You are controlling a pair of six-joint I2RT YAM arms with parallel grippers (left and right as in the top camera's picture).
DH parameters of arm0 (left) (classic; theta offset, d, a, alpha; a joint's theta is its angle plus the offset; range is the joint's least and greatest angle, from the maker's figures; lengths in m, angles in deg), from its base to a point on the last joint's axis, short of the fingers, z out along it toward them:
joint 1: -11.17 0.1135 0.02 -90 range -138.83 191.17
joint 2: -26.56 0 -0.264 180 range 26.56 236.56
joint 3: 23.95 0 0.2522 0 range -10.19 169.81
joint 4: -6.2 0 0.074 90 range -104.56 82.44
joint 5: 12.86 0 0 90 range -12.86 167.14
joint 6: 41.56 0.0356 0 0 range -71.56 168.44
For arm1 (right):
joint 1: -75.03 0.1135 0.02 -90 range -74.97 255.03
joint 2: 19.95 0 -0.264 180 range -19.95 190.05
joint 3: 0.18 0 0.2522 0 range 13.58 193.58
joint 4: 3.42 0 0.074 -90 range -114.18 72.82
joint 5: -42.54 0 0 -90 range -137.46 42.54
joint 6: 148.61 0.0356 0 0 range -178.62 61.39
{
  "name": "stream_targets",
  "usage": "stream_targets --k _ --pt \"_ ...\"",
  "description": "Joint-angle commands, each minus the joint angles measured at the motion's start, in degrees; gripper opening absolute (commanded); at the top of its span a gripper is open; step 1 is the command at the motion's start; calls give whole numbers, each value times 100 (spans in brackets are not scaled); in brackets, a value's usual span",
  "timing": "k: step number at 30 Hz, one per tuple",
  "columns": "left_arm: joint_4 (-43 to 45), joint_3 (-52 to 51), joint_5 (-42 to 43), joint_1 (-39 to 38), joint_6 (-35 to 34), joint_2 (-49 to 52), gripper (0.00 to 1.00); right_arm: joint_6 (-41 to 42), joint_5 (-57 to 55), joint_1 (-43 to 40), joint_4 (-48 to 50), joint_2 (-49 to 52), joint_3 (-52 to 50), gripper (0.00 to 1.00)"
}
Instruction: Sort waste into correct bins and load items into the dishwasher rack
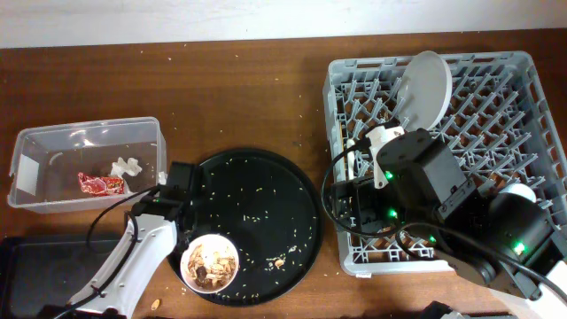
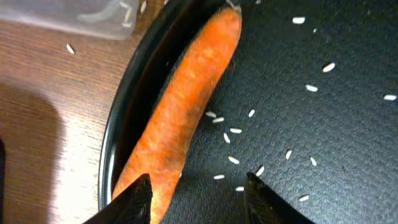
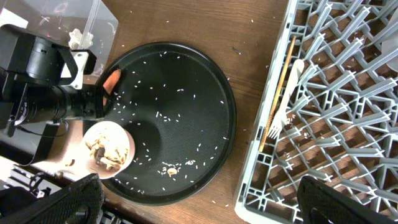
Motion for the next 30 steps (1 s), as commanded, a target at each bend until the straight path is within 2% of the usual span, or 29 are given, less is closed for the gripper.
stream_targets --k 1,6,11,12,13,15,17,21,22,24,26,28,30 --pt "24 -26 -225 46 122 -9 47 11 11 11 -13 -11 22 99" --pt "-46 81 -568 46 396 -7 47 9 9 11 -42 -11 22 99" --pt "433 -144 -186 46 380 656 45 11 -7 11 -42 -11 22 99" --pt "551 -131 35 46 525 822 37 9 -7 11 -42 -11 24 99" --pt "592 -83 225 46 721 839 21 9 -7 11 -42 -11 22 99" --pt "192 385 275 46 726 833 4 9 -9 11 -42 -11 22 99" --pt "-330 1027 273 46 726 817 3 9 -9 11 -42 -11 22 99" --pt "-1797 2940 101 61 699 807 0 9 -11 11 -42 -11 22 98" --pt "-2315 3257 63 188 275 741 0 9 -7 11 -46 -11 24 99" --pt "-3307 3327 79 866 -361 330 0 9 -9 11 -44 -11 22 99" --pt "-3724 3318 66 1810 -420 -129 0 9 -9 11 -42 -11 22 98" --pt "-3600 2889 264 3812 -420 -505 0 11 -7 11 -42 -11 22 99" --pt "-3049 2035 688 4981 -415 -501 0 11 -4 11 -42 -11 22 99"
